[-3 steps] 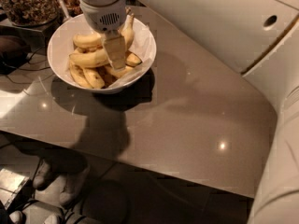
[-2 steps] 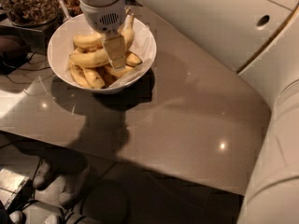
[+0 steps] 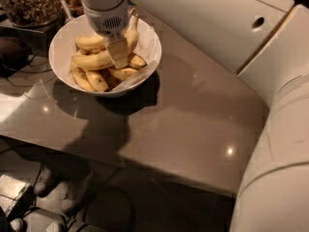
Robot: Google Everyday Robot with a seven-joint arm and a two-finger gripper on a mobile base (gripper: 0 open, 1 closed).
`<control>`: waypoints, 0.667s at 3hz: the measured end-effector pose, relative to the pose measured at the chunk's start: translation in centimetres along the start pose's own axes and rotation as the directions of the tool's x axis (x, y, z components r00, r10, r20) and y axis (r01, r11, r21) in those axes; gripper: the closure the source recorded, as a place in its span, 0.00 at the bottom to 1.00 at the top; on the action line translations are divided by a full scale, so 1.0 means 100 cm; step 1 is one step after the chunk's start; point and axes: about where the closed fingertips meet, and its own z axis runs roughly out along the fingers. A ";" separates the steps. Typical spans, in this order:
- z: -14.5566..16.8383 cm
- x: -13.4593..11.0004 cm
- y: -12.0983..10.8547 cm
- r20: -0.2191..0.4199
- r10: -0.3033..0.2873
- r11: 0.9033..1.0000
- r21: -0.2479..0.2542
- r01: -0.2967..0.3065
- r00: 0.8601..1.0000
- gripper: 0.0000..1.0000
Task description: Pick banana from white bowl
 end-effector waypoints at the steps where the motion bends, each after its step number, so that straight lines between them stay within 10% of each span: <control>1: 0.000 0.000 0.000 0.000 0.000 1.000 0.000 0.000 1.000 0.75; 2: 0.004 0.003 0.004 0.004 -0.010 1.000 0.005 0.010 1.000 0.99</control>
Offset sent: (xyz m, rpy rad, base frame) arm -0.0097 -0.0174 -0.0139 -0.0267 0.0231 0.0176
